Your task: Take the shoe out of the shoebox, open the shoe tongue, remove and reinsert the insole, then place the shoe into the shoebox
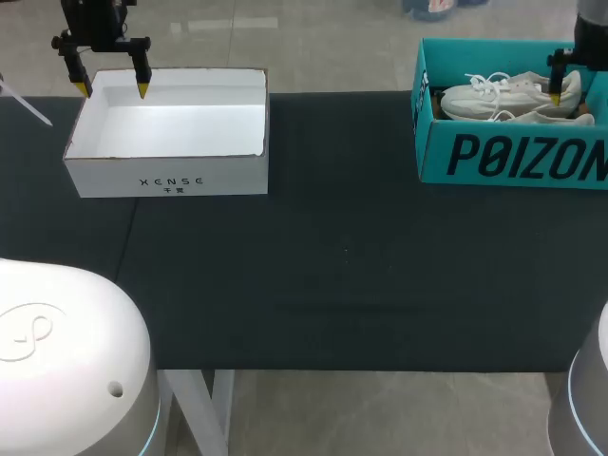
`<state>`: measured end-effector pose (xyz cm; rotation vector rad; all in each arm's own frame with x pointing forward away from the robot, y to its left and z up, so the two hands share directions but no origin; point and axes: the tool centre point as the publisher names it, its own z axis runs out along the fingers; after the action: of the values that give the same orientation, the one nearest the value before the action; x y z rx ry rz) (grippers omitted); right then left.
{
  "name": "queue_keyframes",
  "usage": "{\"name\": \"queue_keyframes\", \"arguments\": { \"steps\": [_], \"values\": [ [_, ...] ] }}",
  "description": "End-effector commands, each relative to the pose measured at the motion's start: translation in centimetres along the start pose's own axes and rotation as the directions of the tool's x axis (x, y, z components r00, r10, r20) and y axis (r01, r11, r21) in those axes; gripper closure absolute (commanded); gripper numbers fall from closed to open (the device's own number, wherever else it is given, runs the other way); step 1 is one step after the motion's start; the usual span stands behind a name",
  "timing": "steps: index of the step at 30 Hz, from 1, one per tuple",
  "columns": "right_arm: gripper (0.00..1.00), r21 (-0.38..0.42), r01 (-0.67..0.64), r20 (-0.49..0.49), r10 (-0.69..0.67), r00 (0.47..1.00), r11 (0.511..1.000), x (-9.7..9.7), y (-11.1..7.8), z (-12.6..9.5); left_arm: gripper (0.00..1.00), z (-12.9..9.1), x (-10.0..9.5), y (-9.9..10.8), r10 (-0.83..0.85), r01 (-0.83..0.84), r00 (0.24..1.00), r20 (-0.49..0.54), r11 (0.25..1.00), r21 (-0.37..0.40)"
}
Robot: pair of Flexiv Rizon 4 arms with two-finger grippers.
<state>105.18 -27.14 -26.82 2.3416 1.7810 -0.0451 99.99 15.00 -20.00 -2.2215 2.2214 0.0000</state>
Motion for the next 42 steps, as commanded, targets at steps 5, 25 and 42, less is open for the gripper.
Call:
{"name": "queue_keyframes", "arguments": {
  "steps": [5, 25, 42],
  "values": [
    [0.00, 0.032, -0.011, 0.004, 0.011, 1.000, 0.999, -1.0, 3.1, 4.4, 0.00, 0.0, 0.0, 0.0, 0.000, 0.000, 1.000, 0.000, 1.000, 0.000],
    [0.01, 0.087, 0.047, -0.023, -0.045, 0.999, 0.995, -2.2, 3.0, 10.0, 0.00, 0.0, 0.0, 0.0, 0.000, 0.000, 1.000, 0.000, 1.000, 0.000],
    [1.00, 0.118, -0.029, 0.079, 0.020, 0.997, 0.993, -3.0, 3.0, 10.8, 0.00, 0.0, 0.0, 0.0, 0.000, 0.000, 1.000, 0.000, 1.000, 0.000]
  ]
}}
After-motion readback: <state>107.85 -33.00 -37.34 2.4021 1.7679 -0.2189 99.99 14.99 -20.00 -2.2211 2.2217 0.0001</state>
